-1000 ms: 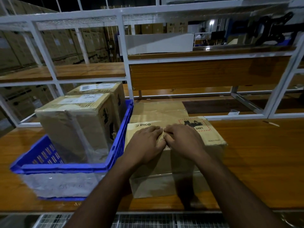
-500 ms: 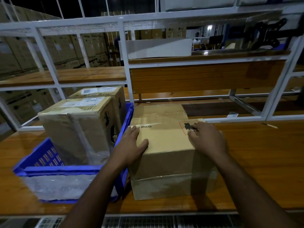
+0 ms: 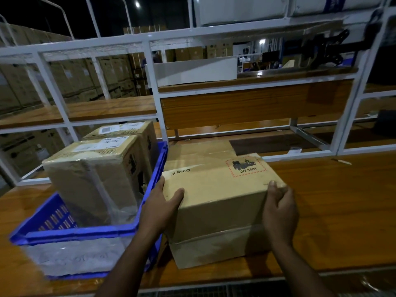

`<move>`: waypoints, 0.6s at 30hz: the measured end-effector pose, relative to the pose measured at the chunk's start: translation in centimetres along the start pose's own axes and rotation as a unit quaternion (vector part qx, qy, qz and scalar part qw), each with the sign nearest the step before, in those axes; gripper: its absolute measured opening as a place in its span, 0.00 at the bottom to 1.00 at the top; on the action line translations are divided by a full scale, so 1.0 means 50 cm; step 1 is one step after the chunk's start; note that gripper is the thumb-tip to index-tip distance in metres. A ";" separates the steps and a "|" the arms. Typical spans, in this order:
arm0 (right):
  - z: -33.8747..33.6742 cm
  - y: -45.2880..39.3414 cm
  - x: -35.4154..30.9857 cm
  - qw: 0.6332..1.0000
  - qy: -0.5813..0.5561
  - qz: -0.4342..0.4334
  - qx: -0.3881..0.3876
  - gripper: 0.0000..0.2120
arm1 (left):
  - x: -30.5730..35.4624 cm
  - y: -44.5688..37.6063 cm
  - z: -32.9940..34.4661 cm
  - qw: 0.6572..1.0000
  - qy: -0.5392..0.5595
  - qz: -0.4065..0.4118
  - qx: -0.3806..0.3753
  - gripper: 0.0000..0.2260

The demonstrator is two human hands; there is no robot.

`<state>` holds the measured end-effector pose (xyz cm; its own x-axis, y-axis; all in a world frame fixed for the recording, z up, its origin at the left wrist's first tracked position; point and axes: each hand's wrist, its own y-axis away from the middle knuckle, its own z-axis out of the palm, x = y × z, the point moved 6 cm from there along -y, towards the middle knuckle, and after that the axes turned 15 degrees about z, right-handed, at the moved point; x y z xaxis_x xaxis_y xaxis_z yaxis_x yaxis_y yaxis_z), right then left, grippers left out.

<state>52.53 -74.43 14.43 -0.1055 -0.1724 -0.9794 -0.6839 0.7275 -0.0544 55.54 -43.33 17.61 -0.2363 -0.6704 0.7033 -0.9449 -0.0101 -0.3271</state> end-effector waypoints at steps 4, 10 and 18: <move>-0.026 -0.029 -0.130 0.991 -0.002 -0.134 0.013 0.31 | 0.015 0.024 0.034 0.993 0.114 -0.025 0.008 0.33; 0.004 0.033 -0.302 0.927 0.109 -0.357 -0.043 0.29 | -0.047 0.073 0.165 0.945 0.293 -0.131 -0.064 0.48; 0.123 0.156 -0.246 0.860 0.248 -0.419 -0.152 0.26 | 0.114 0.057 0.135 0.941 0.337 -0.010 -0.019 0.15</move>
<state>52.93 -62.53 24.87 0.2727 -0.8693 -0.4123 -0.8188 0.0152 -0.5738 53.04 -52.18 16.45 -0.2973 -0.0480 0.9536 -0.9548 0.0168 -0.2968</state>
